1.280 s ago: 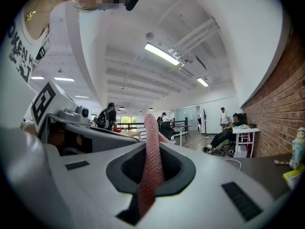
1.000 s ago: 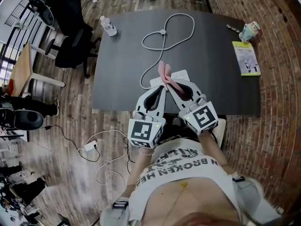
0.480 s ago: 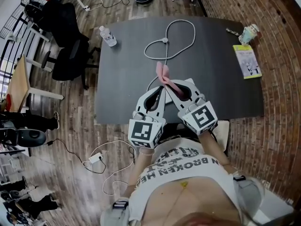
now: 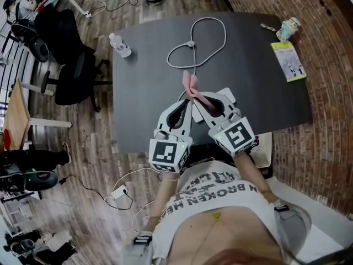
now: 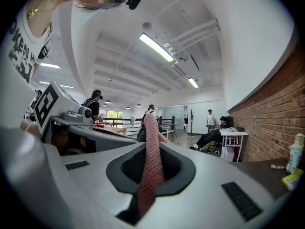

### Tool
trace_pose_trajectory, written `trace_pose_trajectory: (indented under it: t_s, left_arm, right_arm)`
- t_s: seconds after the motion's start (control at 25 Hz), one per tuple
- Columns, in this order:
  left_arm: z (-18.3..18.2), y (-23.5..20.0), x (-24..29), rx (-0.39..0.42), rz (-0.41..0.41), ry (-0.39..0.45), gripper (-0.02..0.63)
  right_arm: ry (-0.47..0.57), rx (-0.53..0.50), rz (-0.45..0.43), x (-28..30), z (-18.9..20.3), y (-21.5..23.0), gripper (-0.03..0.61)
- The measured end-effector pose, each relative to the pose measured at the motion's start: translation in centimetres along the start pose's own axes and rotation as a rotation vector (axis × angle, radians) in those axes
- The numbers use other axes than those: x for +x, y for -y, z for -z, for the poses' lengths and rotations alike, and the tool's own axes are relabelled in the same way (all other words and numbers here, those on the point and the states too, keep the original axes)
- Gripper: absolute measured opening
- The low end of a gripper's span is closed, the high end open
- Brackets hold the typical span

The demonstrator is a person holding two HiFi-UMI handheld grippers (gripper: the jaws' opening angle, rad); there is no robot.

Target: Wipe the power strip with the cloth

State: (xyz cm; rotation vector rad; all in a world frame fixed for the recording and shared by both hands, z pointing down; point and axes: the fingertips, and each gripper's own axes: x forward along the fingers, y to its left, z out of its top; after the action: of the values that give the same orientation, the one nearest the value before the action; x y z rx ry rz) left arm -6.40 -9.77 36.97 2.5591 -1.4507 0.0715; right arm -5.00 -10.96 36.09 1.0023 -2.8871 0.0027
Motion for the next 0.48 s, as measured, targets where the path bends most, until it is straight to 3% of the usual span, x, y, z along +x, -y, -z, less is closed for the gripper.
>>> trace_pose_trajectory:
  t_s: [0.48]
  left_arm:
    - [0.5, -1.1, 0.7, -0.007, -0.040, 0.005, 0.006]
  right_arm:
    - [-0.026, -0.010, -0.012, 0.4, 0.7, 1.3, 0.017]
